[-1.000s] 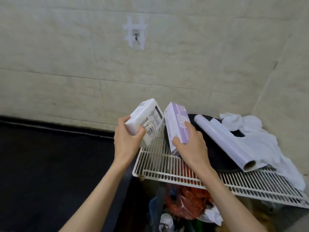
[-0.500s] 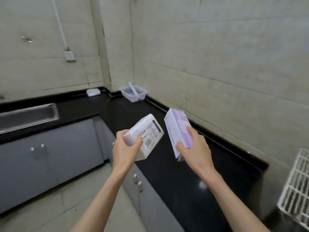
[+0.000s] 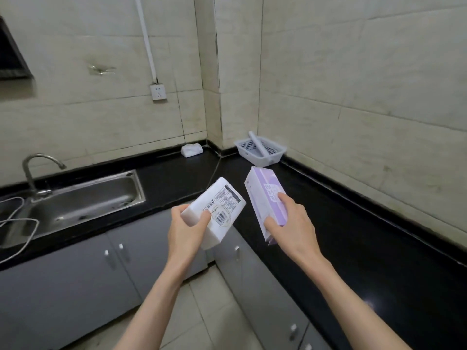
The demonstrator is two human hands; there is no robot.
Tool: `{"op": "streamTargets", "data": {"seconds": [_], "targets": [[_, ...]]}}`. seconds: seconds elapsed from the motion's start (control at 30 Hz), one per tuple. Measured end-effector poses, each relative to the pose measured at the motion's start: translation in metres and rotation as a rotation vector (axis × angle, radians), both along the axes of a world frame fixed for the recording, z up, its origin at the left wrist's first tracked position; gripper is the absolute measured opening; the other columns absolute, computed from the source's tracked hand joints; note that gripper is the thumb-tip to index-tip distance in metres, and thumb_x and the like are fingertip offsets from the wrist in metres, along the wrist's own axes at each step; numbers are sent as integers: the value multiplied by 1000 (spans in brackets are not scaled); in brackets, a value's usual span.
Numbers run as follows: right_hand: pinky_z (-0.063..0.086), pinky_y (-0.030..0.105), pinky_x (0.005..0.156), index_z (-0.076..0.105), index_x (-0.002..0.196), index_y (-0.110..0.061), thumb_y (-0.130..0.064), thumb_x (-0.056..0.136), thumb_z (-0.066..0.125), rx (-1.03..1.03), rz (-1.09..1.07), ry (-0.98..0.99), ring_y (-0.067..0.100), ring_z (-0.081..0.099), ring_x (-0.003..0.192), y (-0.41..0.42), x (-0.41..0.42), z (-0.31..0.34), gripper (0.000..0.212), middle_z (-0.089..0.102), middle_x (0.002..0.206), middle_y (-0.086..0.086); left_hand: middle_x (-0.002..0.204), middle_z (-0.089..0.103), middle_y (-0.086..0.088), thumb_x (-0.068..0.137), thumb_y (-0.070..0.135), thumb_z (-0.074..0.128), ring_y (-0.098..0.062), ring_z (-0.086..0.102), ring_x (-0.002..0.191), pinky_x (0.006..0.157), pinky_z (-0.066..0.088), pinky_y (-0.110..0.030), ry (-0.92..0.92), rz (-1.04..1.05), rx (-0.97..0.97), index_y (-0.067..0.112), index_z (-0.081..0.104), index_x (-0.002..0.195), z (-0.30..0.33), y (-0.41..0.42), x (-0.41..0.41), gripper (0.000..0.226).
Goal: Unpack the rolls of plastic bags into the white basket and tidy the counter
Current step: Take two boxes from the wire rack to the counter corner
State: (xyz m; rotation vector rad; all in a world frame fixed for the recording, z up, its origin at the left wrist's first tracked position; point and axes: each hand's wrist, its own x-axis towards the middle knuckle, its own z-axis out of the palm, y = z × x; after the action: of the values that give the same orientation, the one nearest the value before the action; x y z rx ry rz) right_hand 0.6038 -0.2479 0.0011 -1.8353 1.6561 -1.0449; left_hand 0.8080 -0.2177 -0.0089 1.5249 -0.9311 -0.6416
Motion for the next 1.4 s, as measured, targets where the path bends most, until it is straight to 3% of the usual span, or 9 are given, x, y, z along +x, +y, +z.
{"op": "streamTargets", "data": {"seconds": [0.17,0.37,0.57,0.73,0.97,1.27,1.4], "targets": [[47,35,82,26,138,-33,-37,77,53,44,-27,47,21,50,105,-82,39,-21,67,43,126,3,92,55,20,77,33,63,1,55,85,57,38,-18,27,-26,53,38,43,85,-31,-79,43,22],[42,34,82,27,139,-32,-35,77,52,68,-35,51,25,50,109,-211,81,-44,67,43,127,5,92,54,19,77,32,64,2,53,87,61,40,-22,-6,-22,75,29,46,97,-52,-204,90,27],[38,31,76,26,139,-29,-36,78,53,96,-63,91,23,46,109,-342,110,-52,67,43,126,7,94,54,17,74,34,64,-15,56,96,81,52,-42,23,-54,145,26,46,99,-57,-344,124,32],[36,28,79,25,140,-26,-33,79,55,173,-66,145,21,38,112,-418,133,-76,68,41,127,7,96,57,10,75,33,66,-23,59,101,89,51,-50,110,-70,241,27,45,98,-94,-421,154,31],[38,38,92,29,138,-21,-27,81,52,291,-141,236,25,36,110,-522,167,-126,61,45,124,10,97,53,9,80,29,64,-20,54,101,85,49,-39,151,-132,364,24,44,103,-147,-549,189,32],[38,38,94,28,138,-19,-25,84,52,449,-216,290,29,36,110,-655,223,-191,60,42,128,12,102,53,8,79,27,68,-11,55,94,81,50,-36,177,-267,499,26,43,103,-199,-714,242,34],[41,41,95,30,136,-20,-23,82,56,483,-236,334,30,38,109,-692,240,-208,60,43,127,12,103,54,7,80,28,68,-8,56,93,70,47,-24,176,-316,481,26,44,104,-213,-764,255,34]]}}
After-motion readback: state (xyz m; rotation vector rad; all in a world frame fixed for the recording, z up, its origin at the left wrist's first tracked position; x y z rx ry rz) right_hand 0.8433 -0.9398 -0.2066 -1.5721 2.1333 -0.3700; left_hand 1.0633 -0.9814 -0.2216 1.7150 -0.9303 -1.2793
